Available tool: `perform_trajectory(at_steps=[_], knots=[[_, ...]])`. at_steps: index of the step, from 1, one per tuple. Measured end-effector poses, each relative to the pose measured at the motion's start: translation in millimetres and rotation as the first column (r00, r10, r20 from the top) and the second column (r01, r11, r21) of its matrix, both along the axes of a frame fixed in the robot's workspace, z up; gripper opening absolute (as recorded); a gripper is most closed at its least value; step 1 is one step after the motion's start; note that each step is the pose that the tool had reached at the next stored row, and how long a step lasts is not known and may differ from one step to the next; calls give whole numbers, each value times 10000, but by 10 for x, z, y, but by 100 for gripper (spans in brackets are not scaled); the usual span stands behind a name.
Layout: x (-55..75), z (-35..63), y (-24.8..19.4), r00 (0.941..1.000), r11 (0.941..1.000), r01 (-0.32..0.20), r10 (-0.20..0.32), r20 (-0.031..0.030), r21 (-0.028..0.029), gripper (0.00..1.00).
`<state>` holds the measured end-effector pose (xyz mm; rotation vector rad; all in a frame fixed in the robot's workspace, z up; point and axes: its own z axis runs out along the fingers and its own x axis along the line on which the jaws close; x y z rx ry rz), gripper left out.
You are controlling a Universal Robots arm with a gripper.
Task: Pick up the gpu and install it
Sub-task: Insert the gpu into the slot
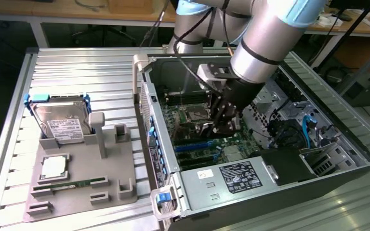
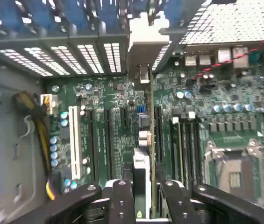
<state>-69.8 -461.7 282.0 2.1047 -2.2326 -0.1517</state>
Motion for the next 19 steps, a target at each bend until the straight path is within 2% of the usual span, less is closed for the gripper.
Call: perform_trajectory(at_steps=[1, 2, 3, 5, 6, 7, 13, 19], knots=[[35, 182, 0, 10000, 10000, -72, 72, -11, 1, 27], [36, 335, 0, 9979, 9979, -652, 652, -12, -1, 27], [35, 342, 0, 9973, 9973, -729, 729, -11, 0, 27], [8, 266, 0, 9978, 9978, -668, 668, -11, -2, 27], [7, 199, 1, 9999, 9999, -140, 140, -11, -2, 27], [-2, 144, 1, 9999, 9999, 105, -105, -11, -2, 27], [-17, 46, -1, 10000, 10000, 67, -67, -11, -16, 27], [-100, -32, -1, 10000, 10000, 46, -46, -11, -24, 27]])
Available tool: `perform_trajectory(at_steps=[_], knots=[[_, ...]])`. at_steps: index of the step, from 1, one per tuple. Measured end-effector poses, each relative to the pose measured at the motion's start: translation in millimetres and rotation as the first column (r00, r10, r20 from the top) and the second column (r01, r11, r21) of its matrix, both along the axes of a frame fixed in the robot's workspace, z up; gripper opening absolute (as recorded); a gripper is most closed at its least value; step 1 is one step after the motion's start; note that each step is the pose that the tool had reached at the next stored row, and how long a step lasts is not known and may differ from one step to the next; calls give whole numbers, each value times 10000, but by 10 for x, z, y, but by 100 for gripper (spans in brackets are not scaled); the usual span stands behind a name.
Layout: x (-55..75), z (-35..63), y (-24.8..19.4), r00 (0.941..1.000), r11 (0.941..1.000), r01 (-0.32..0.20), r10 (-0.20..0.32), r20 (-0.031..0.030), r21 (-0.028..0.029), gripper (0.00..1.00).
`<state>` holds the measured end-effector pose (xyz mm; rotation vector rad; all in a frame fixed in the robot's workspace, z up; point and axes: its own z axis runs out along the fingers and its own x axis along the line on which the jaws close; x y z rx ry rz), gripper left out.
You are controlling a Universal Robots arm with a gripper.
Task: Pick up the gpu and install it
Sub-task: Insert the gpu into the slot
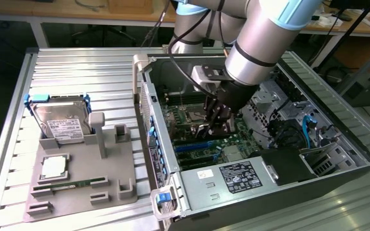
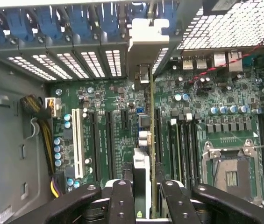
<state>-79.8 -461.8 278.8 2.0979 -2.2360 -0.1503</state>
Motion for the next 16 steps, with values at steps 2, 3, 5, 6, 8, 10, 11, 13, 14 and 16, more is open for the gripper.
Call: perform_trajectory(at_steps=[2, 3, 5, 6, 8, 10, 11, 13, 14, 16], knots=[[-30, -20, 0, 10000, 10000, -16, 16, 0, -6, 27], [-37, -30, 0, 10000, 10000, -33, 33, 0, -7, 27], [-43, -50, -1, 10000, 10000, -76, 76, 0, -12, 27], [-45, -58, -1, 10000, 10000, -95, 95, 0, -14, 27], [-49, -78, -1, 9999, 9999, -137, 137, 0, -21, 27], [-57, -104, -1, 9998, 9998, -189, 189, 0, -27, 27], [-63, -117, -1, 9998, 9998, -217, 217, 0, -30, 27], [-75, -132, -2, 9997, 9997, -259, 259, -1, -42, 27], [-79, -137, -1, 9996, 9996, -276, 276, -1, -47, 27], [-89, -151, -1, 9995, 9995, -320, 320, -1, -56, 27]])
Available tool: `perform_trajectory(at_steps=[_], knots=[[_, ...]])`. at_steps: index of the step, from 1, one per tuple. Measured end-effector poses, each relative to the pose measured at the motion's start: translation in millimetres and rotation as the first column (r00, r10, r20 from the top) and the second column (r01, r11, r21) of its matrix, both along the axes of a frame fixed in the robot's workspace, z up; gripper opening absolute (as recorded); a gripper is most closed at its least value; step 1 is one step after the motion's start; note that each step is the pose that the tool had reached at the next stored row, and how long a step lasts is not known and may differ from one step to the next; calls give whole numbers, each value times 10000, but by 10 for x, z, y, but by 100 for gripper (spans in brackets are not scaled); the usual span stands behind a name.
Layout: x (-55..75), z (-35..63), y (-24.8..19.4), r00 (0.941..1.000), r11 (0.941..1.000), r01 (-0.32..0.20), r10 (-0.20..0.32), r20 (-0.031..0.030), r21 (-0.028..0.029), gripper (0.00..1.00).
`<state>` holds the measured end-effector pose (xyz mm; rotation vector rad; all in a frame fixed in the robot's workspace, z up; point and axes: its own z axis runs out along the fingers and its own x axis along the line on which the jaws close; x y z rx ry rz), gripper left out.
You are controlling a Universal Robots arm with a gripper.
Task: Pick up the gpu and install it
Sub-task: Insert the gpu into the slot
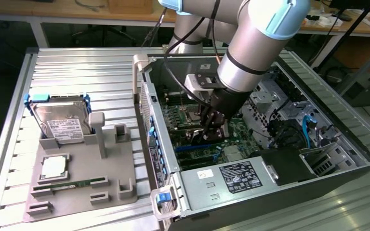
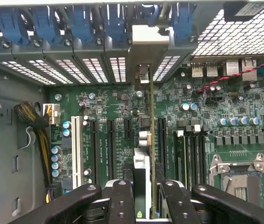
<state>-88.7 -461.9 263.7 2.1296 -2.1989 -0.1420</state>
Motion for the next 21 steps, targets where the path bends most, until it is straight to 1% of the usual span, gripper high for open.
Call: perform_trajectory(at_steps=[5, 7, 9, 10, 11, 12, 14, 16, 21], knots=[[-3, -8, 1, 10000, 10000, -5, 5, 2, -2, 27], [-22, -27, 6, 10000, 10000, -5, 5, 21, -4, 27], [-26, -39, 13, 10000, 10000, -5, 5, 60, -5, 27], [-29, -46, 15, 9999, 10000, -7, 7, 100, -6, 27], [-47, -55, 17, 9999, 10000, -8, 8, 158, -5, 27], [-54, -61, 18, 9998, 10000, -7, 7, 196, -5, 27], [-72, -72, 19, 9997, 10000, -7, 7, 246, -6, 27], [-78, -78, 20, 9996, 10000, -8, 8, 265, -10, 27], [-81, -117, 20, 9996, 10000, -7, 7, 282, -8, 27]])
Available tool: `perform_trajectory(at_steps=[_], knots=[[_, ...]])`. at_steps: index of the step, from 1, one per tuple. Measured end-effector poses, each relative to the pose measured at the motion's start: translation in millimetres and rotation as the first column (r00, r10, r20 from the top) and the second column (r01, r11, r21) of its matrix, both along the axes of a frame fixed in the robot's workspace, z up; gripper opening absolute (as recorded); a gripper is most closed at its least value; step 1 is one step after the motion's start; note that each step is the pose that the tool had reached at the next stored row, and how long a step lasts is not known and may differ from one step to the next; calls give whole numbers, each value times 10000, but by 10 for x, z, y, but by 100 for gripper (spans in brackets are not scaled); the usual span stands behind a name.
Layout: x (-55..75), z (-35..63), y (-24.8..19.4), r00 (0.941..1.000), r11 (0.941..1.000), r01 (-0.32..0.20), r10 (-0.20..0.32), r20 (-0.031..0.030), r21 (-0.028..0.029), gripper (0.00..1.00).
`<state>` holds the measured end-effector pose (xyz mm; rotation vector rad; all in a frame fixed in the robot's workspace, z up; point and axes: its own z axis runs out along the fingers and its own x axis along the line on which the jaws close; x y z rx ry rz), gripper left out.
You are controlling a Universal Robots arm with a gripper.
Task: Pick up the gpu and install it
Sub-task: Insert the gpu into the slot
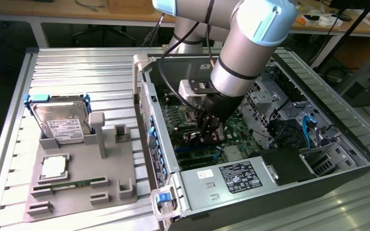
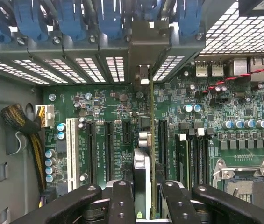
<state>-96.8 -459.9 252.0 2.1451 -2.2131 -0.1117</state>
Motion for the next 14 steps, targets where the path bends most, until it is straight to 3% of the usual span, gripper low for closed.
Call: perform_trajectory(at_steps=[14], knots=[[-29, -49, -1, 10000, 10000, -1, 1, 11, -4, 27]])
